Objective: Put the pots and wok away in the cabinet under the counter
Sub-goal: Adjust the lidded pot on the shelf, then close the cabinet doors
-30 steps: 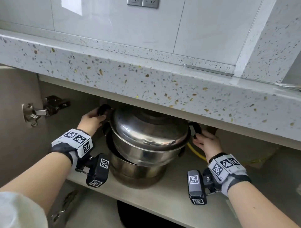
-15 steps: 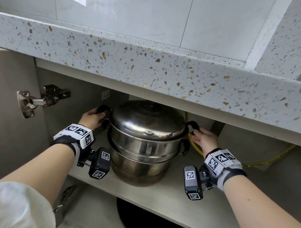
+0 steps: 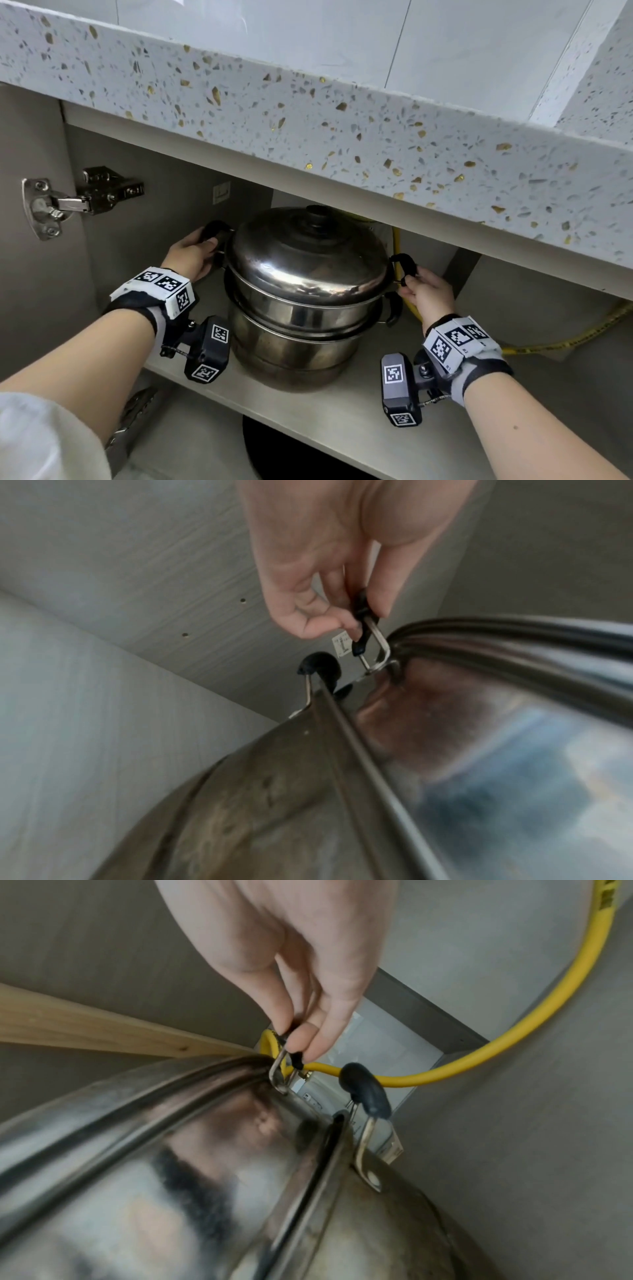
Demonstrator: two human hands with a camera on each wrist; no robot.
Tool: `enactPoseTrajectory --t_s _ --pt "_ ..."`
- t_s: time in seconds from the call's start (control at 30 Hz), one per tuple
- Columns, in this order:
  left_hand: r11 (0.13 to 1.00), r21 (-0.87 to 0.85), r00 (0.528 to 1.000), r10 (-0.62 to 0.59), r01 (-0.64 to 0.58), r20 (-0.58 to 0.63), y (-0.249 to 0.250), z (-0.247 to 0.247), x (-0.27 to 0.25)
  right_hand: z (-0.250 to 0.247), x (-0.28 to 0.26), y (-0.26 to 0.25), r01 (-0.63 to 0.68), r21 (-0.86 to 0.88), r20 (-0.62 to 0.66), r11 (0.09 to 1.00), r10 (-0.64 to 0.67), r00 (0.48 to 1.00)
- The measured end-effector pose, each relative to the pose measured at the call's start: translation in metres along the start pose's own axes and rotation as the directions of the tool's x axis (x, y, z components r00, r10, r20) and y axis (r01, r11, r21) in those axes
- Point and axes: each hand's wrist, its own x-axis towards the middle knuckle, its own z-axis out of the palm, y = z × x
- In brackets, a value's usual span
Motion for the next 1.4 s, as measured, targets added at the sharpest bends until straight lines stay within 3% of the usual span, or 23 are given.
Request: enactPoseTrajectory --t_s 0.23,0.57,0.7,0.87,1.0,1.13,1.2,1.27,1.4 --pt "0.998 0.044 0.999 0.032 -0.033 0.011 0.001 0.003 -0.002 0.001 0.002 0.005 -0.053 0.001 -0.006 0.999 0.053 0.999" --pt "0.972 0.22 0.991 0.105 -0.085 -0.08 -0.011 0.004 -0.006 0.002 -0.001 0.012 0.078 -0.027 -0.025 0.997 -0.079 0.997" --pt "0.968 0.25 0.995 0.02 0.004 -0.093 -0.014 0.001 -0.022 -0.001 -0.008 0.02 0.074 -0.118 -0.025 0.99 -0.077 0.997" --pt "0.89 0.417 0.979 -0.127 0.183 -0.158 -0.009 -0.009 -0.064 -0.015 -0.039 0.014 -0.162 -0.154 -0.014 0.975 0.162 0.987" --pt "0.835 0.411 0.929 -0.349 0.367 -0.121 0.011 0.001 -0.115 -0.04 -0.087 0.0 -0.377 -0.275 0.102 0.884 0.417 0.903" --pt "0.775 0.47 0.881 -0.474 0.422 -0.009 0.048 0.014 -0.175 -0.071 -0.15 -0.045 -0.452 -0.44 0.267 0.776 0.594 0.759" --pt "0.748 0.497 0.857 -0.515 0.44 0.017 0.071 0.023 -0.209 -0.09 -0.181 -0.073 -0.447 -0.478 0.315 0.756 0.622 0.716" --pt "0.712 0.525 0.814 -0.578 0.467 0.059 0.1 0.033 -0.249 -0.119 -0.211 -0.106 -0.451 -0.473 0.303 0.757 0.621 0.723" --pt "0.65 0.607 0.727 -0.666 0.457 0.166 0.15 0.052 -0.337 -0.193 -0.268 -0.169 -0.505 -0.396 0.152 0.767 0.597 0.788"
